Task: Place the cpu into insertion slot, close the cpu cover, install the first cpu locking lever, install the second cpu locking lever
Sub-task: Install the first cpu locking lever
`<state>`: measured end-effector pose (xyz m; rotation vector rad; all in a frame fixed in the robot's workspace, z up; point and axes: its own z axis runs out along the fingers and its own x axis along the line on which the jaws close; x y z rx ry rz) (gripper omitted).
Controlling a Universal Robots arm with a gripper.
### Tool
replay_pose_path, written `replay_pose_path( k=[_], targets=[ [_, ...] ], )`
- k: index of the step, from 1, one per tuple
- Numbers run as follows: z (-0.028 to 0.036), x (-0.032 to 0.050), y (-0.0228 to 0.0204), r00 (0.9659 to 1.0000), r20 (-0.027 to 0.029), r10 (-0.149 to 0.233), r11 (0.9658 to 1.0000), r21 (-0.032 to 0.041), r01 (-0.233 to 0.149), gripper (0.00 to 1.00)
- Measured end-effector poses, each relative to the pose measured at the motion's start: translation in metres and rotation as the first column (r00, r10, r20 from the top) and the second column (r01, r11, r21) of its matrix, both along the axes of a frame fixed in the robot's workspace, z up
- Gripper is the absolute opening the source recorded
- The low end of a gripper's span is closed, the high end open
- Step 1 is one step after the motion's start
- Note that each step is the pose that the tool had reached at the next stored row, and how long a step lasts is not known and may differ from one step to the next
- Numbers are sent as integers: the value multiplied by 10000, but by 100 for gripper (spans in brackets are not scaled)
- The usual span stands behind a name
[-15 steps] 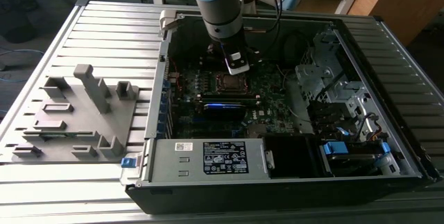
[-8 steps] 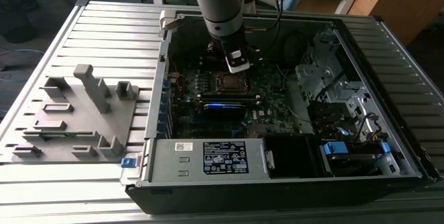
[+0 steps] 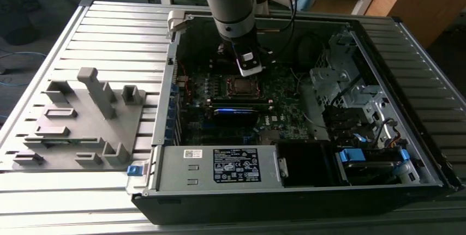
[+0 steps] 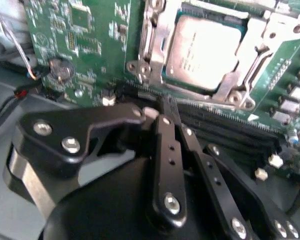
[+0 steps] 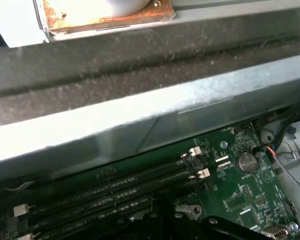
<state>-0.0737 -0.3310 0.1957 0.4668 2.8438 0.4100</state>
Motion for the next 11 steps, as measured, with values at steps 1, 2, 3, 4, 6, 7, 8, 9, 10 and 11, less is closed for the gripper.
replay_pose_path(
  k=[1, 2, 3, 4, 6, 7, 8, 9, 10, 11],
  targets=[
    [0, -1, 0, 10000, 0, 1, 10000, 3, -1, 10],
    [-1, -2, 1, 10000, 2, 1, 10000, 4, -1, 10],
    [-1, -5, 1, 10000, 7, -1, 10000, 6, 1, 10],
    [-1, -11, 1, 10000, 14, -1, 10000, 6, 1, 10],
    [-4, -30, 2, 10000, 37, -1, 10000, 10, 1, 10],
    [-6, -42, 5, 10000, 49, -3, 10000, 11, 3, 10],
    [-6, -54, 9, 10000, 58, -7, 10000, 12, 7, 10],
    [-7, -66, 17, 10000, 67, -14, 10000, 14, 14, 10],
    [-8, -76, 26, 10000, 73, -20, 10000, 17, 20, 10],
    [-9, -83, 34, 10000, 77, -27, 10000, 18, 27, 10]
  ],
)
